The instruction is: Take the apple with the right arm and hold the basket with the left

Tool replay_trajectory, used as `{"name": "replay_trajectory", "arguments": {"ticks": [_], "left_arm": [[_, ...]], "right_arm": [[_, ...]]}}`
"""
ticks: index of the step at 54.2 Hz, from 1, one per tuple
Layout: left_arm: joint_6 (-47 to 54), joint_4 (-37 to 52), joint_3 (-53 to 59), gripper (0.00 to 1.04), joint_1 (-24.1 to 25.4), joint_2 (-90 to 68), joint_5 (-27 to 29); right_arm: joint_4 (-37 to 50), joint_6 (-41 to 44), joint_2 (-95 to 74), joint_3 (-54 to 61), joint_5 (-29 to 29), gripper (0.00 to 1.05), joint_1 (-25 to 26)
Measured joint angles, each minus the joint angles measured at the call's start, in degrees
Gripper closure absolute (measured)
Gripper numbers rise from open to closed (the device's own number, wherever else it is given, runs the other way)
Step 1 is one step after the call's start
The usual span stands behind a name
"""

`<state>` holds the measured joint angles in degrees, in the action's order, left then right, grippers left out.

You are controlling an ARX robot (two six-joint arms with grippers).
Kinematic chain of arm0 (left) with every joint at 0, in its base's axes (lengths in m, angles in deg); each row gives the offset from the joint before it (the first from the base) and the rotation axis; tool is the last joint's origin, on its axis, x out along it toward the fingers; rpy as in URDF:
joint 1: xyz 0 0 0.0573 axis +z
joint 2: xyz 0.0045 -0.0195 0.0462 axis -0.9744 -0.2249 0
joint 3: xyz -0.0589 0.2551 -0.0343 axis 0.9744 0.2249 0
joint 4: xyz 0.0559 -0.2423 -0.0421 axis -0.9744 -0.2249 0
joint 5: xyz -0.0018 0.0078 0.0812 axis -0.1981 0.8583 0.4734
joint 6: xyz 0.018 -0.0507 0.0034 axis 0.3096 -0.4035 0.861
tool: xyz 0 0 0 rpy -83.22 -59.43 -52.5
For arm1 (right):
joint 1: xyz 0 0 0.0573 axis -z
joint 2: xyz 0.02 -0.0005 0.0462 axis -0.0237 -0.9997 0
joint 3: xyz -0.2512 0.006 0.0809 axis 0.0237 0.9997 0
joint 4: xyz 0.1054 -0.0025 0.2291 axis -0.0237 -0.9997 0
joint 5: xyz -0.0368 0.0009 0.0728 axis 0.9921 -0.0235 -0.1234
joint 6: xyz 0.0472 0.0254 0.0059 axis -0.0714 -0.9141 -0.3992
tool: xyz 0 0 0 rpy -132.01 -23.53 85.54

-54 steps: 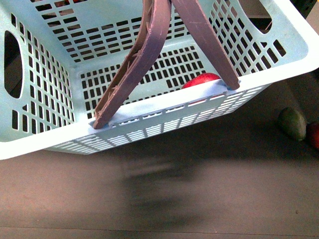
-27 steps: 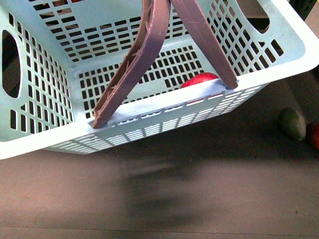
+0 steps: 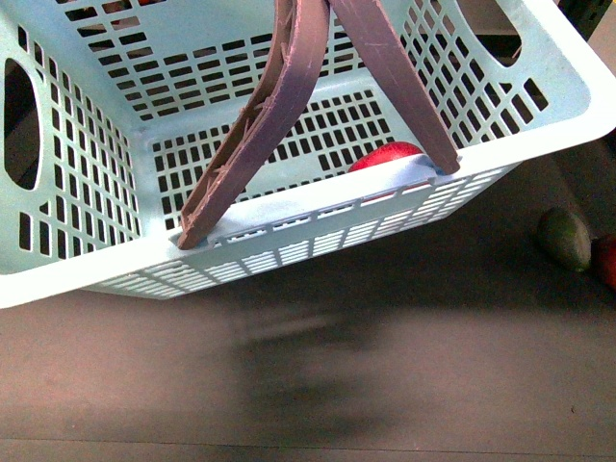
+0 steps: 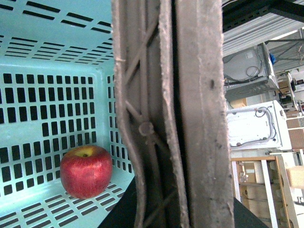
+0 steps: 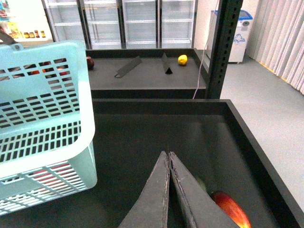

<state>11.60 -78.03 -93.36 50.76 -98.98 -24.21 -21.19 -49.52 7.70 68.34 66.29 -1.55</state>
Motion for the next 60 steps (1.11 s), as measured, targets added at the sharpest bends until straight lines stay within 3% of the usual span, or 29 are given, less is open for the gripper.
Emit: {"name": "replay_trajectory", "arguments": {"ticks": [4, 18, 49, 60], "left_arm": [[0.02, 0.00, 0.00, 0.90, -0.02, 0.00, 0.00], [-0.02, 0.00, 0.00, 0.90, 0.00, 0.02, 0.02], [0.02, 0.00, 0.00, 0.90, -0.02, 0.02, 0.02], [0.02, 0.00, 0.00, 0.90, -0.02, 0.02, 0.00]], "right_arm": [[-8.96, -0.02, 7.10, 0.00, 0.15, 1.03, 0.00], [-10.12, 0.00, 9.77, 0.00, 0.11, 1.01, 0.00], [-10.12, -0.02, 9.79, 0.00, 0.11, 0.09, 0.00], [-10.12, -0.07, 9.79, 0.00, 0.11, 0.09, 0.00]]}}
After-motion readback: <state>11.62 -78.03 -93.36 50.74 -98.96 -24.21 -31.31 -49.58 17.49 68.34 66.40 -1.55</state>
